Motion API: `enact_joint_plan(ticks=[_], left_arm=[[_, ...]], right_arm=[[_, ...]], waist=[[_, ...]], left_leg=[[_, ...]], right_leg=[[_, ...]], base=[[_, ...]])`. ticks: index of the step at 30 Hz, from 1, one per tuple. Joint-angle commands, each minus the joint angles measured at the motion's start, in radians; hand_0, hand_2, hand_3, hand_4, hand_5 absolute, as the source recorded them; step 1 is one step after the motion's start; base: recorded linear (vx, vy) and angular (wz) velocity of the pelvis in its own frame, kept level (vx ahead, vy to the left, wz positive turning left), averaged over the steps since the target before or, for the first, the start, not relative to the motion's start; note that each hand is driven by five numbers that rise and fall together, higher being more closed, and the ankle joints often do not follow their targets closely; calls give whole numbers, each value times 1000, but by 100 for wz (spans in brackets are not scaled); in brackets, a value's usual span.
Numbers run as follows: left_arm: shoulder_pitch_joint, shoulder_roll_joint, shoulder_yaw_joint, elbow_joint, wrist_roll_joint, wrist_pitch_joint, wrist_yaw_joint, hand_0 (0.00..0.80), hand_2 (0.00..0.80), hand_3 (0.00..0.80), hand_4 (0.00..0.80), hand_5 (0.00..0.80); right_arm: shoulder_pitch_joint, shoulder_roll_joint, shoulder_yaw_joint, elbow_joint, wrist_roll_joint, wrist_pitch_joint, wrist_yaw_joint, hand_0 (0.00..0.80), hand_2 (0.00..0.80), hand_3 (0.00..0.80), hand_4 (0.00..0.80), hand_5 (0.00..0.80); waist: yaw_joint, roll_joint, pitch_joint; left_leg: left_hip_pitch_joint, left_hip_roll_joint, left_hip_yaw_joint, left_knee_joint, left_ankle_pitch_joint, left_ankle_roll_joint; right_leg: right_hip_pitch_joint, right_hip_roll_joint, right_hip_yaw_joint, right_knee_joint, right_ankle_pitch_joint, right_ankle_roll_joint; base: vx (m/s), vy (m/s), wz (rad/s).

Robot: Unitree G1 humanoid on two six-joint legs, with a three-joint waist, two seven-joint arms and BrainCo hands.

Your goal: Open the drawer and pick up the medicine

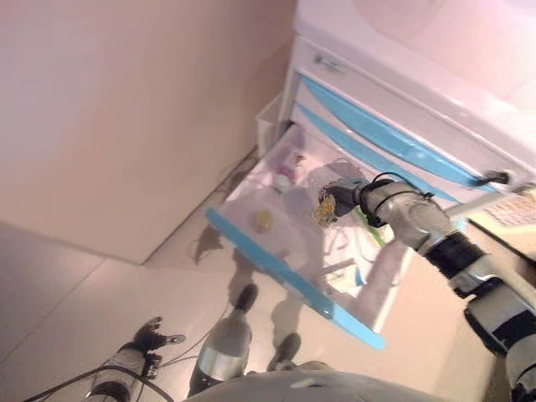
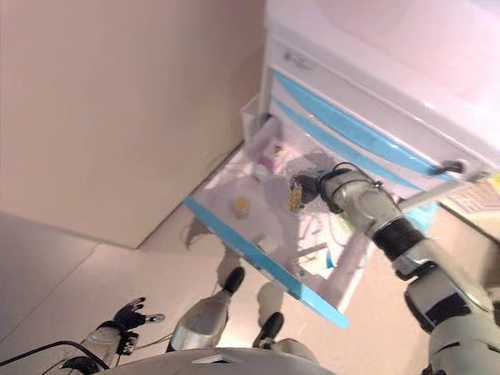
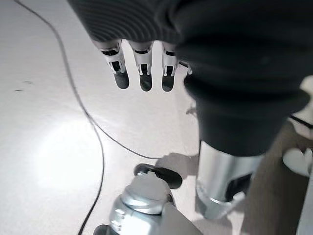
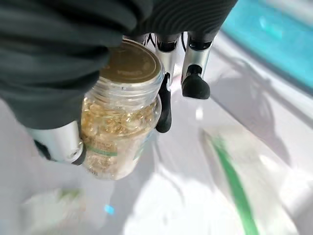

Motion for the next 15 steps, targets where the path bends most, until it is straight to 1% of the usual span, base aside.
enact_joint_plan(ticks=[1,2,3,5,7,9,10,11,12,13,14,15], left_arm=[[26,2,-2,53,51,-3,24,0,0,0,0,0],[28,0,-3,55,51,-6,27,0,0,0,0,0],[29,-3,-4,58,49,-9,31,0,0,0,0,0],[27,-12,-1,63,50,-10,31,0,0,0,0,0],[28,-22,-8,60,49,-7,36,0,0,0,0,0],[31,-32,-17,55,52,-7,37,0,0,0,0,0],[32,-33,-19,53,50,-6,36,0,0,0,0,0],[34,-36,-27,50,48,-6,34,0,0,0,0,0],[34,-38,-32,52,45,-7,33,0,0,0,0,0],[33,-39,-42,58,39,-11,31,0,0,0,0,0],[31,-40,-47,61,37,-11,31,0,0,0,0,0],[29,-41,-60,76,33,-16,29,0,0,0,0,0]], right_arm=[[-96,-94,-12,-56,299,-3,100,800,800,800,800,800],[-113,-102,-26,-64,353,1,101,800,800,800,800,800],[-133,-111,-48,-90,425,20,83,800,800,800,800,800],[-161,-129,-91,-106,529,13,6,800,800,800,800,800],[-185,-138,-151,-103,601,14,-91,800,800,800,800,800],[-206,-140,-208,-59,646,-3,-215,800,800,800,800,800],[-211,-141,-230,-33,660,-13,-231,800,800,800,800,800],[-222,-143,-266,6,701,-14,-302,800,800,800,800,800],[-232,-148,-279,24,709,-8,-328,800,800,800,800,800],[-250,-160,-300,73,742,-9,-386,800,800,800,800,800],[-263,-165,-309,97,760,-13,-401,800,800,800,800,800],[-292,-178,-329,152,780,12,-472,800,800,800,800,800]], waist=[[-35,7,-81],[-42,4,-89],[-51,1,-99],[-66,0,-114],[-78,2,-129],[-87,7,-141],[-88,8,-143],[-93,11,-148],[-93,13,-149],[-94,17,-150],[-94,18,-150],[-93,22,-152]], left_leg=[[39,-10,63,-5,-128,8],[44,-9,70,-5,-131,8],[50,-8,78,-5,-136,8],[62,-6,92,-5,-144,8],[73,-5,104,-5,-153,10],[84,-6,112,-5,-161,12],[89,-6,114,-5,-164,13],[96,-6,117,-5,-169,14],[99,-7,118,-5,-170,14],[104,-8,119,-5,-174,15],[106,-9,119,-5,-175,16],[110,-10,119,-5,-178,16]], right_leg=[[-69,-16,32,90,23,54],[-68,-15,39,88,25,53],[-67,-13,49,85,27,53],[-66,-10,66,84,29,53],[-63,-8,80,83,29,53],[-58,-7,92,85,28,52],[-55,-6,95,85,26,52],[-51,-5,100,85,24,51],[-48,-4,101,85,23,50],[-44,-4,103,84,21,49],[-42,-3,104,84,21,49],[-39,-3,103,82,20,48]], base=[[39,5,-47],[36,7,-43],[31,11,-36],[40,23,-32],[58,34,-35],[73,34,-18],[80,29,-18],[68,30,-17],[83,42,-9],[58,34,0],[81,40,3],[71,29,3]])
